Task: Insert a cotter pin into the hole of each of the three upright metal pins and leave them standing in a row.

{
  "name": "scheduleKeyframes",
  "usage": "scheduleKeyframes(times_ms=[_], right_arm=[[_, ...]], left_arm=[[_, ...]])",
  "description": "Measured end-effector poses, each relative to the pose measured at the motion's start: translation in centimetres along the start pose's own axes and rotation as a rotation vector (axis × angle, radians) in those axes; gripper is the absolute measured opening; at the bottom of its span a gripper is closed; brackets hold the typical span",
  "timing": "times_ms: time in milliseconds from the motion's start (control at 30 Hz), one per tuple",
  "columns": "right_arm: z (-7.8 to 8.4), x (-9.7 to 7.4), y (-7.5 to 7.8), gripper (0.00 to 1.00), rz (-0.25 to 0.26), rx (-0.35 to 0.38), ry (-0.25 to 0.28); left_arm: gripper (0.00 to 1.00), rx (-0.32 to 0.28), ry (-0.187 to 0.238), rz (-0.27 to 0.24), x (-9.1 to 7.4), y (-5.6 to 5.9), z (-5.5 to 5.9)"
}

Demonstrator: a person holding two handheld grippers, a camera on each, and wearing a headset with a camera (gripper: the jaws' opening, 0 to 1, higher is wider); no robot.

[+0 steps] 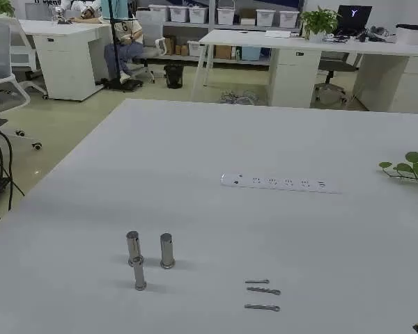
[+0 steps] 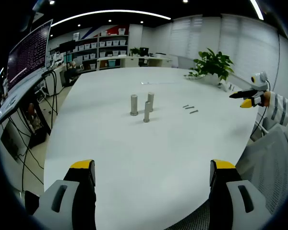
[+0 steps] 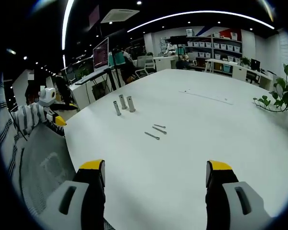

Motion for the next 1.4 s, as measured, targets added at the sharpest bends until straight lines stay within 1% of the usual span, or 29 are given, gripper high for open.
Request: scheduleKeyframes(times_ms=[100, 200, 333, 433, 633, 900, 1200, 1400], right_arm=[[0.0, 0.0, 0.1, 0.85, 0.0, 0.003, 0.0], [0.0, 0.1, 0.1, 0.86, -0.002, 0.005, -0.003], [0.0, 0.2, 0.1, 0.87, 0.0, 0.009, -0.003], [0.0, 0.2, 0.0, 0.87, 0.0, 0.01, -0.003], [0.1, 0.2, 0.2, 0.88, 0.003, 0.015, -0.003], [0.0, 0.1, 0.2, 0.88, 0.007, 0.018, -0.005], [0.0, 0.2, 0.2, 0.88, 0.005, 0.018, -0.009], [0.1, 0.2, 0.4, 0.88, 0.01, 0.019, -0.011]], left_arm=[[0.95, 0.016, 0.009, -0.002, 0.0, 0.1, -0.2], [0.98, 0.019, 0.005, 0.004, 0.1, 0.2, -0.2], [0.99, 0.016, 0.012, -0.01, 0.1, 0.0, -0.4], [0.99, 0.021, 0.004, -0.016, 0.1, -0.1, -0.5], [0.99, 0.022, 0.009, -0.011, 0.2, -0.1, -0.9], [0.99, 0.031, -0.003, 0.005, 0.5, 0.1, -0.9], [0.99, 0.033, -0.007, -0.004, 0.6, -0.1, -1.0], [0.99, 0.036, -0.008, 0.0, 0.8, 0.0, -1.1]])
Point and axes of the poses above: the centre of the closed fingertips' face, and the gripper's own axes: x roughly forward along the fingers, y roughly to its right, z roughly out of its underside, the point moved 2 cm from there along -x, roughly backward along the fingers, and after that the axes turned 14 degrees about -y, right-handed, at the moved point
